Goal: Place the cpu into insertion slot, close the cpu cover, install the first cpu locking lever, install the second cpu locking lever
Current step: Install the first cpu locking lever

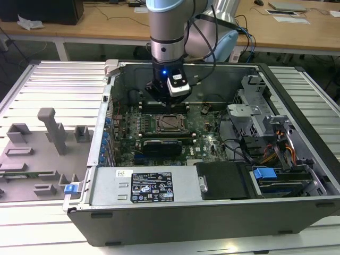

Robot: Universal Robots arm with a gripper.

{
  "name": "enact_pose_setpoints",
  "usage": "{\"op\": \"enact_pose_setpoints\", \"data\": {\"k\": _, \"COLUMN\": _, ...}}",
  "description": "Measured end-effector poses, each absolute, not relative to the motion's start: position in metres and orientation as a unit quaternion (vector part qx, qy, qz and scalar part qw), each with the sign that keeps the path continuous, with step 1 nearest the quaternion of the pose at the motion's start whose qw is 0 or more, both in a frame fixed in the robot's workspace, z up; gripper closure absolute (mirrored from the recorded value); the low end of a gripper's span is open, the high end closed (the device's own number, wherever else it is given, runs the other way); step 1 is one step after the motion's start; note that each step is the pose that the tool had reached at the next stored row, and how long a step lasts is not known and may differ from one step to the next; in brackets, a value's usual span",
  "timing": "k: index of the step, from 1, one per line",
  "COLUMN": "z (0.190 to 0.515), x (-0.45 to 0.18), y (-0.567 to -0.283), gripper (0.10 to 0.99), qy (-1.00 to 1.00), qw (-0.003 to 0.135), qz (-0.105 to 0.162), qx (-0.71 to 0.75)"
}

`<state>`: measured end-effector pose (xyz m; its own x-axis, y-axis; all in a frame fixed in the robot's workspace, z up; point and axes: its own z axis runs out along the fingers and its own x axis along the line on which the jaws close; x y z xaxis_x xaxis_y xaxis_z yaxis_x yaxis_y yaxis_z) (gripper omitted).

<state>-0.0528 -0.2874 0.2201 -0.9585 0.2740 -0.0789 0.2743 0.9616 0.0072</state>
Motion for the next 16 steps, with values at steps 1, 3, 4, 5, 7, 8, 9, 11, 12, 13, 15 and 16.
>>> {"op": "enact_pose_setpoints", "data": {"k": 1, "z": 0.22, "x": -0.053, "y": -0.287, "gripper": 0.98, "qy": 0.99, "qw": 0.04, "qz": -0.002, "qx": 0.139}}
{"op": "enact_pose_setpoints", "data": {"k": 3, "z": 0.22, "x": -0.053, "y": -0.288, "gripper": 0.98, "qy": 0.99, "qw": 0.04, "qz": -0.002, "qx": 0.139}}
{"op": "enact_pose_setpoints", "data": {"k": 4, "z": 0.22, "x": -0.053, "y": -0.288, "gripper": 0.98, "qy": 0.99, "qw": 0.04, "qz": -0.002, "qx": 0.139}}
{"op": "enact_pose_setpoints", "data": {"k": 5, "z": 0.22, "x": -0.053, "y": -0.289, "gripper": 0.98, "qy": 0.99, "qw": 0.04, "qz": -0.002, "qx": 0.139}}
{"op": "enact_pose_setpoints", "data": {"k": 7, "z": 0.219, "x": -0.053, "y": -0.289, "gripper": 0.98, "qy": 0.99, "qw": 0.04, "qz": -0.002, "qx": 0.138}}
{"op": "enact_pose_setpoints", "data": {"k": 8, "z": 0.219, "x": -0.053, "y": -0.29, "gripper": 0.98, "qy": 0.99, "qw": 0.04, "qz": -0.002, "qx": 0.136}}
{"op": "enact_pose_setpoints", "data": {"k": 9, "z": 0.219, "x": -0.053, "y": -0.291, "gripper": 0.98, "qy": 0.99, "qw": 0.039, "qz": -0.003, "qx": 0.134}}
{"op": "enact_pose_setpoints", "data": {"k": 11, "z": 0.219, "x": -0.053, "y": -0.292, "gripper": 0.98, "qy": 0.991, "qw": 0.039, "qz": -0.004, "qx": 0.128}}
{"op": "enact_pose_setpoints", "data": {"k": 12, "z": 0.219, "x": -0.053, "y": -0.293, "gripper": 0.98, "qy": 0.991, "qw": 0.039, "qz": -0.005, "qx": 0.127}}
{"op": "enact_pose_setpoints", "data": {"k": 13, "z": 0.219, "x": -0.053, "y": -0.295, "gripper": 0.98, "qy": 0.992, "qw": 0.039, "qz": -0.008, "qx": 0.124}}
{"op": "enact_pose_setpoints", "data": {"k": 15, "z": 0.219, "x": -0.053, "y": -0.301, "gripper": 0.98, "qy": 0.992, "qw": 0.038, "qz": -0.01, "qx": 0.122}}
{"op": "enact_pose_setpoints", "data": {"k": 16, "z": 0.219, "x": -0.053, "y": -0.302, "gripper": 0.98, "qy": 0.992, "qw": 0.038, "qz": -0.011, "qx": 0.121}}
